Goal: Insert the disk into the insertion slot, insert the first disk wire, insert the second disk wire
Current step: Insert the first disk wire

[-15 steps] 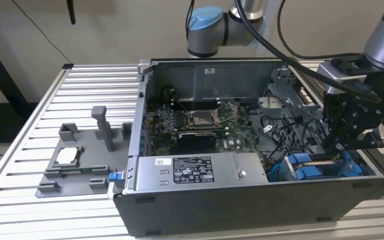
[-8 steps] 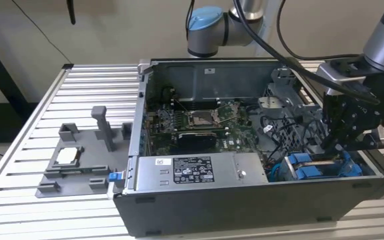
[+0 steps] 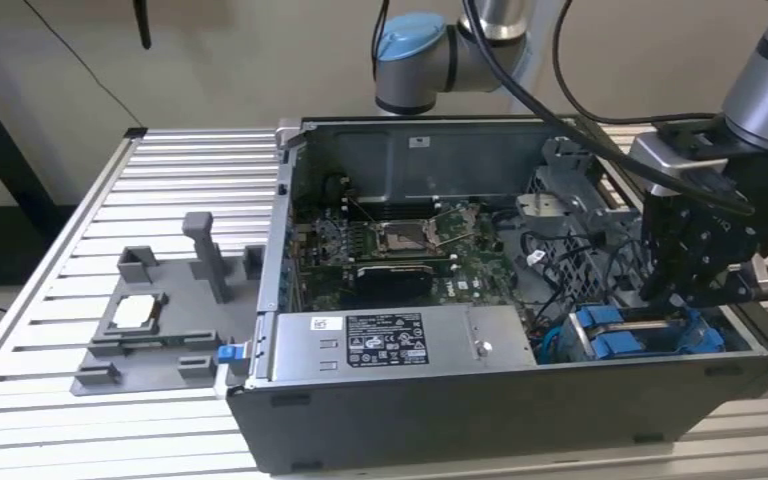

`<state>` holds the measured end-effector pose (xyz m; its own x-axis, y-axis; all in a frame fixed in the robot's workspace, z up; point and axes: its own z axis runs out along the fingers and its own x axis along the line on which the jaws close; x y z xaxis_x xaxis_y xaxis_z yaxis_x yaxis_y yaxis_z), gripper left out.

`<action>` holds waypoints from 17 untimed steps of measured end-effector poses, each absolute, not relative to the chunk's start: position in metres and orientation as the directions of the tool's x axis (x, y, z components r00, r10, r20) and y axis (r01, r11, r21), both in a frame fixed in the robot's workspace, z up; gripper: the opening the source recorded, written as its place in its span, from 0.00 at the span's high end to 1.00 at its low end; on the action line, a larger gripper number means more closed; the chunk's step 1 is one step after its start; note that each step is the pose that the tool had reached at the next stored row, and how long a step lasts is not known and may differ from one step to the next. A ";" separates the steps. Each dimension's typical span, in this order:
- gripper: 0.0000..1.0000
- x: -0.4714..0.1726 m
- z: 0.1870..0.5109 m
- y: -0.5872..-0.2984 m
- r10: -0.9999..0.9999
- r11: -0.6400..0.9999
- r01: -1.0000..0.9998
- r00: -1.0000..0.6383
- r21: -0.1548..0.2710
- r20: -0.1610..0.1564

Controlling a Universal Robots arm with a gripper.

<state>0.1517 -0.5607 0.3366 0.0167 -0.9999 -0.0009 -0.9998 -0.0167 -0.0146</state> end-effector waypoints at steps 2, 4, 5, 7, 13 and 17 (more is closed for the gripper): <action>0.67 0.152 0.342 -0.561 -1.000 -0.017 -1.000 0.017 -0.014 -0.001; 0.67 0.152 0.350 -0.561 -1.000 -0.017 -1.000 0.017 -0.014 -0.001; 0.67 0.152 0.353 -0.561 -1.000 -0.017 -1.000 0.017 -0.014 -0.001; 0.67 0.152 0.361 -0.561 -1.000 -0.017 -1.000 0.017 -0.014 -0.001; 0.67 0.151 0.377 -0.560 -1.000 -0.017 -1.000 0.017 -0.015 -0.001; 0.67 0.147 0.381 -0.553 -1.000 -0.017 -1.000 0.017 -0.016 -0.001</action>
<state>0.1474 -0.5535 0.3808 0.0168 -0.9999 -0.0007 -0.9997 -0.0168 -0.0161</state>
